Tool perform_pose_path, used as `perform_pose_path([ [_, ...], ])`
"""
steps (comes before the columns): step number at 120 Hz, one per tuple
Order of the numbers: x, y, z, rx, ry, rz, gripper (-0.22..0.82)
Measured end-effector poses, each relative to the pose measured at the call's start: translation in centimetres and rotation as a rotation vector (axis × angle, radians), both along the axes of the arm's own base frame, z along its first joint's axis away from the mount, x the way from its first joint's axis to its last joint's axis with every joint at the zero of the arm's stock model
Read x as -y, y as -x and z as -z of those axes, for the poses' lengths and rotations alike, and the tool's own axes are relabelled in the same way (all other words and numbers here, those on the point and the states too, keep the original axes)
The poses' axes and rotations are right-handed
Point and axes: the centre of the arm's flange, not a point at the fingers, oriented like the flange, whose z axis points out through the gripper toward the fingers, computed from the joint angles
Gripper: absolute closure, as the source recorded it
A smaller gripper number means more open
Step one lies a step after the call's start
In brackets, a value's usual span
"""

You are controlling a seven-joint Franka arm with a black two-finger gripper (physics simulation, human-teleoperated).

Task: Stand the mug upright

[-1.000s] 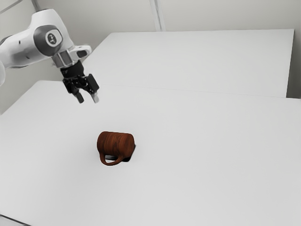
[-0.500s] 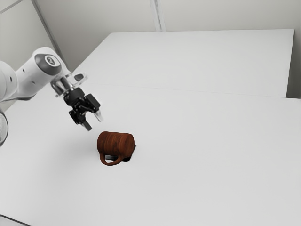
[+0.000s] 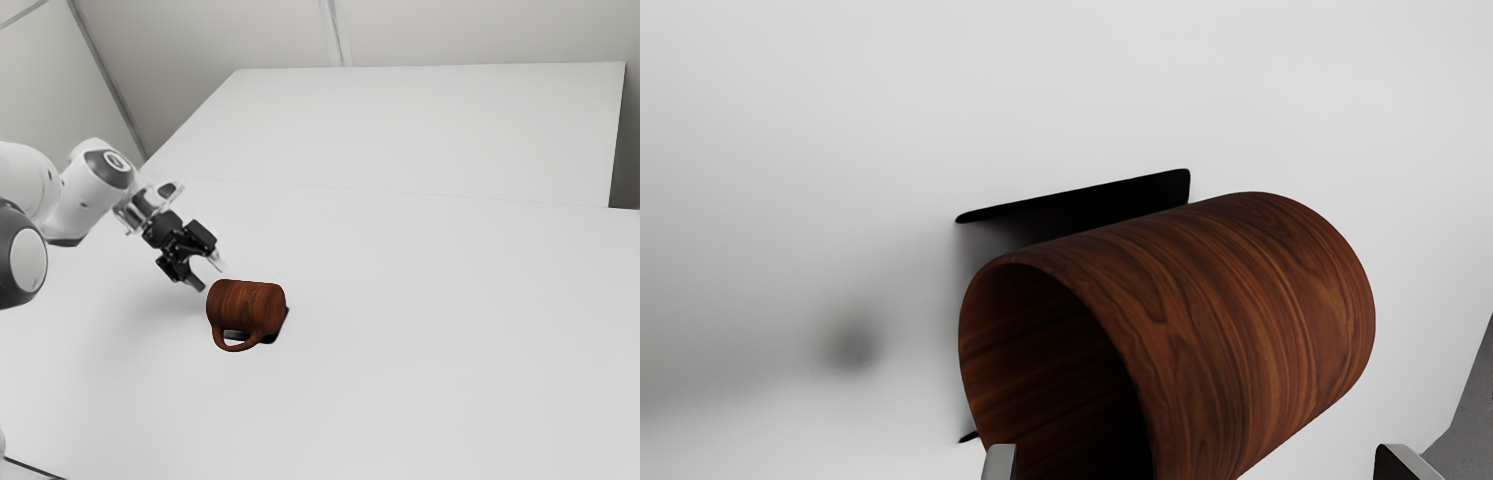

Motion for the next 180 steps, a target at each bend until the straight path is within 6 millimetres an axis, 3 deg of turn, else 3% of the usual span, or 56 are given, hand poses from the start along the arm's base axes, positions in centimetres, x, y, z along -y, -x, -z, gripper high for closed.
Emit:
perform_pose_path([
  [27, 0.4, 1.6, 2.1, -0.006, 0.035, -0.017, 0.03],
  [53, 1.2, 2.4, 1.1, 0.027, 0.081, -0.024, 0.03],
  [80, 2.2, 2.2, 1.5, 0.032, 0.139, -0.035, 0.04],
  [103, 3.6, 2.0, 0.4, 0.045, 0.164, -0.022, 0.06],
  [139, 5.8, 1.7, -1.2, 0.045, 0.179, 0.010, 0.44],
  [180, 8.0, 1.4, -0.9, 0.017, 0.181, 0.038, 0.65],
])
